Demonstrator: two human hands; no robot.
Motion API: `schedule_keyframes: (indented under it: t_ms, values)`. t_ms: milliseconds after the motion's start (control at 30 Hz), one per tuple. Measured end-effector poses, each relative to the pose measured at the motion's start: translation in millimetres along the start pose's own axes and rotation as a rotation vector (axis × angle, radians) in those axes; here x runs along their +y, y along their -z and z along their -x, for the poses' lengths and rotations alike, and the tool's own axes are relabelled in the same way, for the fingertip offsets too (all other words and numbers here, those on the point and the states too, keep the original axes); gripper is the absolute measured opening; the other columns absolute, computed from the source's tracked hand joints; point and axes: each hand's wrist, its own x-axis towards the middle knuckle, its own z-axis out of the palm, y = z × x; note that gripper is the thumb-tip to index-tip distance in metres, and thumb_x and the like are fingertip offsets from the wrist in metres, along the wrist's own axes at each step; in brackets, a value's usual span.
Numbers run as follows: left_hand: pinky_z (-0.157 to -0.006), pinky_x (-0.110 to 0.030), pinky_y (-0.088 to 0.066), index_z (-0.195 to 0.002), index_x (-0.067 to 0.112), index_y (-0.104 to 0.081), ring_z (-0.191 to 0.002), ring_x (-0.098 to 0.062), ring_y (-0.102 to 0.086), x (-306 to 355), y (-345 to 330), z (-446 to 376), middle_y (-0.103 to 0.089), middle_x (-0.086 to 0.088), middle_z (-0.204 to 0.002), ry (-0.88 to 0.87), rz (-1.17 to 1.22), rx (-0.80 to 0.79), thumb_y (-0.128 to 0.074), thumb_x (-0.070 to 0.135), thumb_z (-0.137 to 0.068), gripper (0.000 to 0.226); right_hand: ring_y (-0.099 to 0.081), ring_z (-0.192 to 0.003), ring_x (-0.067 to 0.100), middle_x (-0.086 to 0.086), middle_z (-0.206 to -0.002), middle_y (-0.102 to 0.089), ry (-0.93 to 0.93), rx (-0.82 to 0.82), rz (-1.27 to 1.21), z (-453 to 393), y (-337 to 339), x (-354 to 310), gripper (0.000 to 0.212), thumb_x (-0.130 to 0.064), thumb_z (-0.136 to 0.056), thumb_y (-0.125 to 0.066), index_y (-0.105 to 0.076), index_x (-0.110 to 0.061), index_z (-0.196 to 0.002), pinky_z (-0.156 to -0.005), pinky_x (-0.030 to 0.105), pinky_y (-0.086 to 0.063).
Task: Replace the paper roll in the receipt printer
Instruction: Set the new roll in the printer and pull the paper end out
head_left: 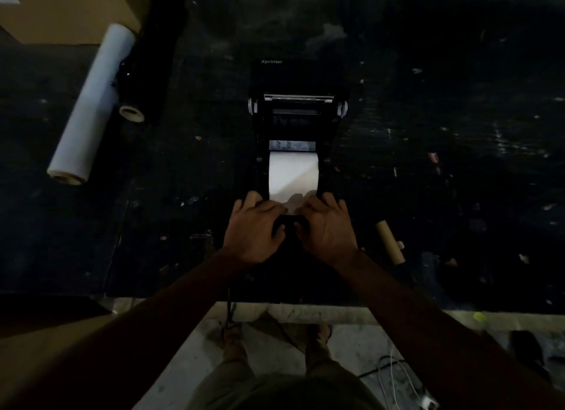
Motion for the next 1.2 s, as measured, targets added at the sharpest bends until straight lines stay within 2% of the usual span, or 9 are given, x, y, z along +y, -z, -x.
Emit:
schedule_keyframes:
  t_ms: [167, 267, 433, 500, 600, 733, 900, 967, 1200]
  values:
    - [-0.082, -0.044, -0.039, -0.115, 0.024, -0.07, -0.107, -0.03, -0.052, -2.2, 1.2, 1.1, -0.072, 0.005, -0.104, -0.029, 0.027, 0.01, -0.065, 0.042, -0.078, 0.041, -0.056, -0.095, 0.034, 0.008, -0.096, -0.07, -0.016, 0.019, -0.039, 1.8, 1.2, -2.4, 0.024, -0.032, -0.081, -0.057, -0.071, -0.013, -0.079, -0.076, 0.044, -0.042]
    - [-0.083, -0.041, -0.034, -0.111, 0.025, -0.073, -0.108, -0.026, -0.051, -4.3, 2.4, -0.2, -0.071, 0.007, -0.102, -0.04, 0.056, 0.006, -0.07, 0.04, -0.08, 0.035, -0.057, -0.092, 0.033, 0.007, -0.089, -0.069, -0.016, 0.028, -0.09, 3.1, 0.5, -1.9, 0.016, -0.028, -0.08, -0.06, -0.067, -0.014, -0.075, -0.074, 0.044, -0.042]
    - [-0.087, -0.04, -0.034, -0.098, 0.032, -0.079, -0.103, -0.019, -0.05, -9.1, 9.1, -8.1, -0.07, 0.012, -0.093, -0.051, 0.207, -0.043, -0.074, 0.037, -0.083, 0.016, -0.058, -0.097, 0.032, 0.005, -0.089, -0.069, 0.034, -0.049, -0.16, -1.8, 5.2, 7.2, 0.014, -0.032, -0.078, -0.072, -0.073, -0.018, -0.079, -0.076, 0.042, -0.04]
    - [-0.088, -0.041, -0.037, -0.096, 0.032, -0.081, -0.1, -0.019, -0.051, -9.8, 11.3, -9.7, -0.071, 0.012, -0.091, -0.064, 0.203, -0.058, -0.073, 0.037, -0.085, 0.014, -0.055, -0.101, 0.03, 0.004, -0.091, -0.067, 0.075, -0.097, -0.164, -3.4, 9.3, 11.5, 0.017, -0.038, -0.076, -0.075, -0.076, -0.022, -0.081, -0.077, 0.041, -0.039]
    - [-0.089, -0.042, -0.039, -0.095, 0.03, -0.08, -0.099, -0.019, -0.053, -9.5, 9.7, -8.4, -0.071, 0.01, -0.089, -0.108, 0.17, -0.064, -0.065, 0.037, -0.088, 0.018, -0.053, -0.107, 0.03, 0.005, -0.101, -0.065, 0.1, -0.138, -0.179, -3.1, 12.8, 13.0, 0.017, -0.032, -0.078, -0.073, -0.077, -0.021, -0.09, -0.08, 0.039, -0.038]
    - [-0.083, -0.039, -0.036, -0.095, 0.028, -0.075, -0.093, -0.02, -0.055, -9.0, 8.8, -4.8, -0.067, 0.007, -0.084, -0.148, 0.185, -0.021, -0.061, 0.034, -0.091, 0.016, -0.058, -0.1, 0.029, 0.006, -0.098, -0.069, 0.085, -0.117, -0.216, 1.9, 16.2, 11.7, 0.012, -0.02, -0.081, -0.068, -0.073, -0.016, -0.09, -0.08, 0.04, -0.041]
    - [-0.076, -0.037, -0.036, -0.089, 0.024, -0.071, -0.084, -0.023, -0.06, -4.0, 9.3, 6.6, -0.064, 0.003, -0.084, -0.194, 0.222, 0.041, -0.065, 0.025, -0.09, 0.007, -0.061, -0.089, 0.036, 0.013, -0.089, -0.065, 0.101, -0.042, -0.227, 18.8, 16.9, 5.1, 0.013, -0.008, -0.072, -0.066, -0.068, -0.009, -0.085, -0.074, 0.042, -0.041]
    - [-0.074, -0.034, -0.031, -0.09, 0.024, -0.072, -0.086, -0.022, -0.062, -3.6, 7.5, 14.1, -0.065, 0.002, -0.086, -0.212, 0.247, 0.041, -0.065, 0.024, -0.09, 0.008, -0.061, -0.089, 0.037, 0.014, -0.089, -0.065, 0.126, -0.036, -0.232, 27.3, 16.5, 3.1, 0.014, -0.007, -0.071, -0.068, -0.069, -0.009, -0.085, -0.074, 0.042, -0.043]
    - [-0.074, -0.032, -0.029, -0.091, 0.024, -0.073, -0.086, -0.023, -0.065, -0.6, -2.9, 40.8, -0.067, 0.002, -0.089, -0.218, 0.269, 0.022, -0.066, 0.024, -0.088, 0.007, -0.063, -0.086, 0.035, 0.01, -0.086, -0.066, 0.187, -0.032, -0.224, 54.3, 9.1, -3.1, 0.013, -0.007, -0.075, -0.07, -0.073, -0.013, -0.086, -0.073, 0.043, -0.047]
